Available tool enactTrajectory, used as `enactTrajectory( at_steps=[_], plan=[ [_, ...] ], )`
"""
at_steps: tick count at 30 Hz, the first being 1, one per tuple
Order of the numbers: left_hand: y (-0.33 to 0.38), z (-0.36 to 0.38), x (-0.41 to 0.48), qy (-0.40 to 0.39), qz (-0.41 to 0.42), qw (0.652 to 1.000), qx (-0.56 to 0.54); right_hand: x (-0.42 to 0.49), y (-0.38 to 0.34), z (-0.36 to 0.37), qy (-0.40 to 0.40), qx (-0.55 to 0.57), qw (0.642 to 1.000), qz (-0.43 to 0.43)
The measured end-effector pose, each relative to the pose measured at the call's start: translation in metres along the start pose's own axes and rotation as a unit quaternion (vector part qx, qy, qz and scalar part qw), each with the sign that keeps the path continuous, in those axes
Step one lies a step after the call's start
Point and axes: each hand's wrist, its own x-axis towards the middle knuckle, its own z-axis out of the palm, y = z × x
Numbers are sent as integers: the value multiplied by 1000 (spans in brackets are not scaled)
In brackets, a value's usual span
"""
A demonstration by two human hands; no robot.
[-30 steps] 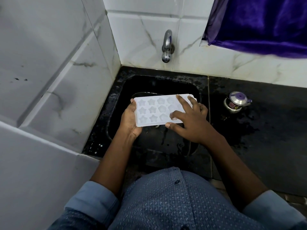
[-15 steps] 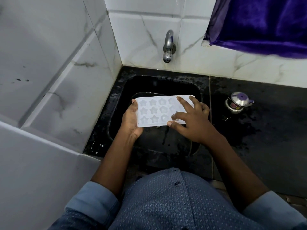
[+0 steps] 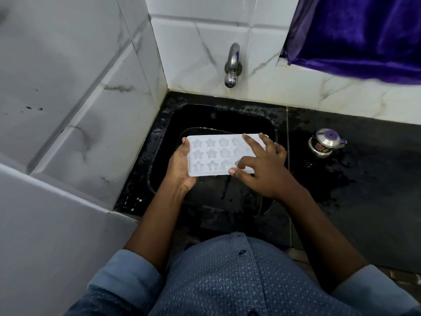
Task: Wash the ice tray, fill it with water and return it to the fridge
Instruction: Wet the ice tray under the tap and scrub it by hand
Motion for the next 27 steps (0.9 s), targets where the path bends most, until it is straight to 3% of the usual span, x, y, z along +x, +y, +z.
enactTrajectory(
  at_steps=[27],
  plan=[
    [4,-11,-1,12,2,1000,7,1,-14,1,-6,5,1000,7]
  ],
)
